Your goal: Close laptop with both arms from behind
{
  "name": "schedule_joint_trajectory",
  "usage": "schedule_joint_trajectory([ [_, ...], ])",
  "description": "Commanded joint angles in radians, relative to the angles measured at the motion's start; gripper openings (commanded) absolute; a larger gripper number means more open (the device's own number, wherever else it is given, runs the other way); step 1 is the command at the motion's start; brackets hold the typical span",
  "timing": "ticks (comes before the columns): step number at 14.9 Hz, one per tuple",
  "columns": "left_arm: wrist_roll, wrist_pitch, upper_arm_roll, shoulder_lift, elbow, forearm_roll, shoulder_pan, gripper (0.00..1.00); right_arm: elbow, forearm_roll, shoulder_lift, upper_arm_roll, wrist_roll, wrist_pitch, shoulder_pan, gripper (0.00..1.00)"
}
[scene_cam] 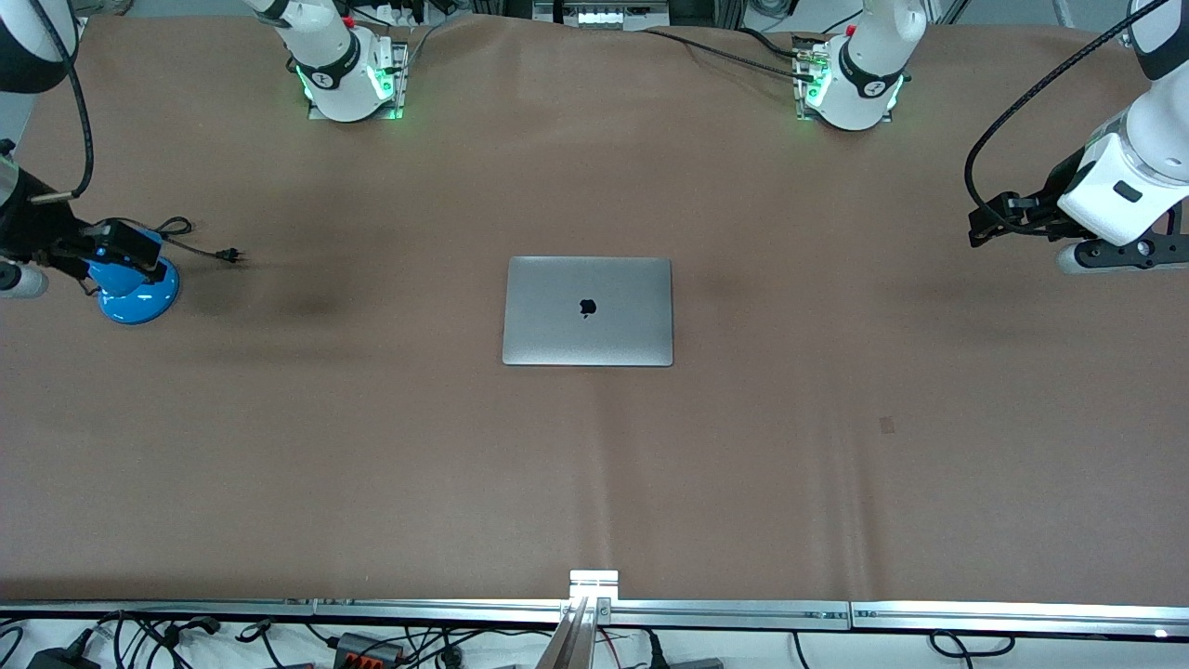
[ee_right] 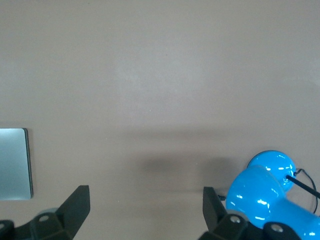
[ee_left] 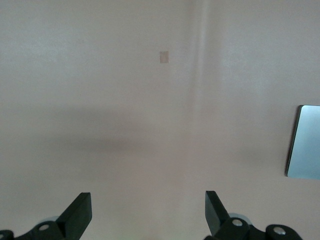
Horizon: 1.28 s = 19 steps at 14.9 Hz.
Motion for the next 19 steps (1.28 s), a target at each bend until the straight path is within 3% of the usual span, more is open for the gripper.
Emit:
schedule_joint_trajectory([
  [1, 0.011, 0.003, 0.002, -0.012, -0.002, -0.016, 0.001, 1.0, -0.067, -0.019, -0.063, 0.014, -0.014, 0.019, -0.01, 1.0],
  [5, 0.012, 0.003, 0.002, -0.011, -0.001, -0.016, 0.002, 1.0, -0.069, -0.019, -0.086, 0.019, -0.006, -0.032, -0.009, 1.0],
  [19, 0.023, 0.01, 0.012, 0.005, 0.001, -0.012, 0.008, 1.0, -0.064, -0.016, -0.077, 0.018, -0.012, -0.024, -0.012, 1.0],
])
